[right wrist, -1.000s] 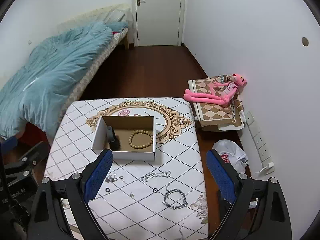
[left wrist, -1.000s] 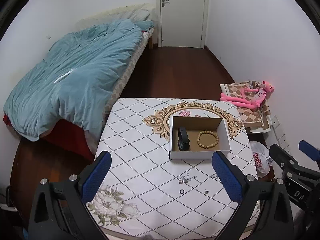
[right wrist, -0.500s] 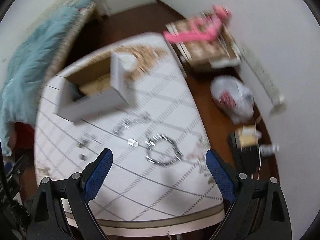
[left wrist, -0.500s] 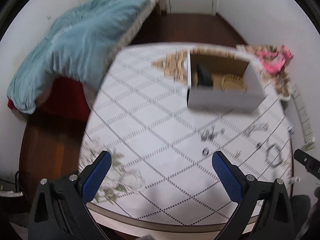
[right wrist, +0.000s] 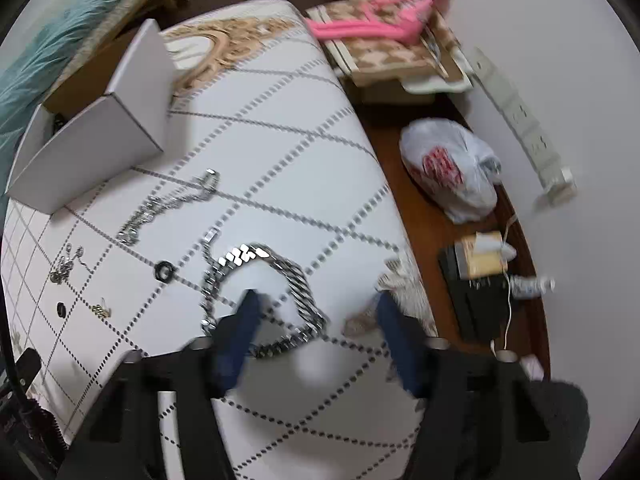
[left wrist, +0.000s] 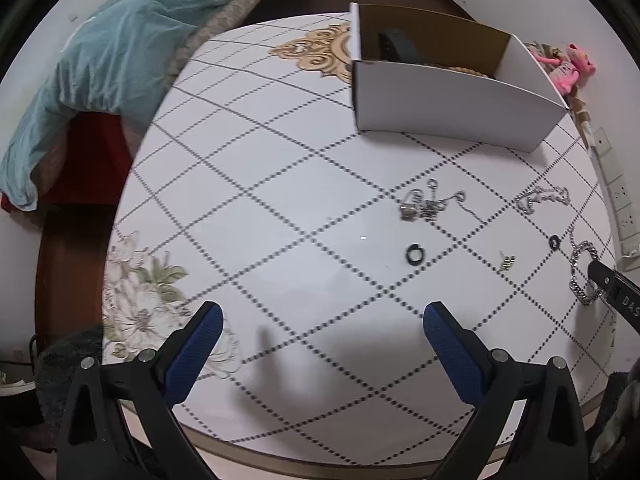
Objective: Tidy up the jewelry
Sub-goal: 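Grasp a small black ring with the left tool while the right tool grasps the silver chain bracelet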
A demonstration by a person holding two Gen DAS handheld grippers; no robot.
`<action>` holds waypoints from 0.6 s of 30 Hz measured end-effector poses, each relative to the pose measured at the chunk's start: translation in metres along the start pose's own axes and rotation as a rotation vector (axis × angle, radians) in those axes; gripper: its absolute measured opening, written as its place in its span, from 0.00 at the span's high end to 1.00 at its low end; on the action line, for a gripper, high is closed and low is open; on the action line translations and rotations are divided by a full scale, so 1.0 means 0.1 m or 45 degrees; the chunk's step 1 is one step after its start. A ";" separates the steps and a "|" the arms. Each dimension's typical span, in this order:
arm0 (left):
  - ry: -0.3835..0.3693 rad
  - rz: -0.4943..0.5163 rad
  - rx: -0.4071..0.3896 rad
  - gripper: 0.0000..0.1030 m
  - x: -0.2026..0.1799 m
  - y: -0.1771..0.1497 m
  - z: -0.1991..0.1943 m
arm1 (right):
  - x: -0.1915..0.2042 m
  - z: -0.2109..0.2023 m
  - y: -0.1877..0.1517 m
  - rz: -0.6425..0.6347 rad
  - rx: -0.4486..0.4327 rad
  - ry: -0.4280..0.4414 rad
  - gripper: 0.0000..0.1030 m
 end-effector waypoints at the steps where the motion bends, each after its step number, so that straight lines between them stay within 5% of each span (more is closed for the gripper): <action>1: -0.008 0.011 -0.001 0.01 -0.03 0.00 0.00 | 0.04 -0.01 0.00 -0.022 -0.013 0.005 0.74; 2: -0.011 0.021 -0.002 0.01 -0.07 0.00 0.00 | 0.08 -0.01 0.01 -0.047 -0.023 0.005 0.93; 14: -0.134 0.016 0.003 0.01 -0.11 0.11 0.06 | 0.20 -0.52 0.06 0.070 -0.079 0.381 0.92; 18: -0.166 0.028 0.019 0.17 -0.18 0.19 0.13 | 0.28 -0.61 0.09 0.045 -0.102 0.384 0.92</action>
Point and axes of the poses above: each gripper's, at about its wrist camera, not at the fingertips, and z roughly the way its jaws point, x to its left, y to its top, the point moved 7 cm from there along z, roughly the way its jaws point, and after that the axes turned 6 degrees about x, right-handed, at the moved point
